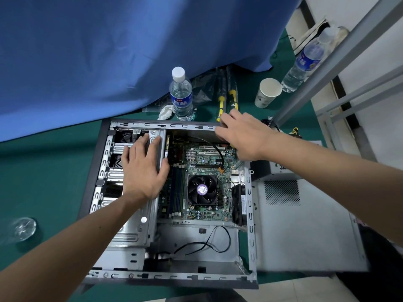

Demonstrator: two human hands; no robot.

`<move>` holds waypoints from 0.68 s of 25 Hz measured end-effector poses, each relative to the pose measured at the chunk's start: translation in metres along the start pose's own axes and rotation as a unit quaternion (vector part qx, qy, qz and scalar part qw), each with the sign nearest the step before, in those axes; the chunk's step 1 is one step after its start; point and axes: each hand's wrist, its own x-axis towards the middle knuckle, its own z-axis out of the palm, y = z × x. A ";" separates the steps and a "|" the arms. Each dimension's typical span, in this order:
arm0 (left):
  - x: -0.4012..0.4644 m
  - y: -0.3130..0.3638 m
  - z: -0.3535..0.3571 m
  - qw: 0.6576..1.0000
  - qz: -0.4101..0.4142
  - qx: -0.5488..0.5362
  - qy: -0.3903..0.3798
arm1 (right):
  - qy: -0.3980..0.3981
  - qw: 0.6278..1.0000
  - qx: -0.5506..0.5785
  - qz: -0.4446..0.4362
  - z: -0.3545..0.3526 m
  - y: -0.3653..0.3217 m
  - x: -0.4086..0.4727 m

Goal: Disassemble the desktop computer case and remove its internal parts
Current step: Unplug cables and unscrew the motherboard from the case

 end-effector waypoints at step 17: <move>0.001 0.000 0.002 1.000 -0.001 0.004 0.003 | 0.037 0.989 0.014 0.144 0.004 -0.002 -0.002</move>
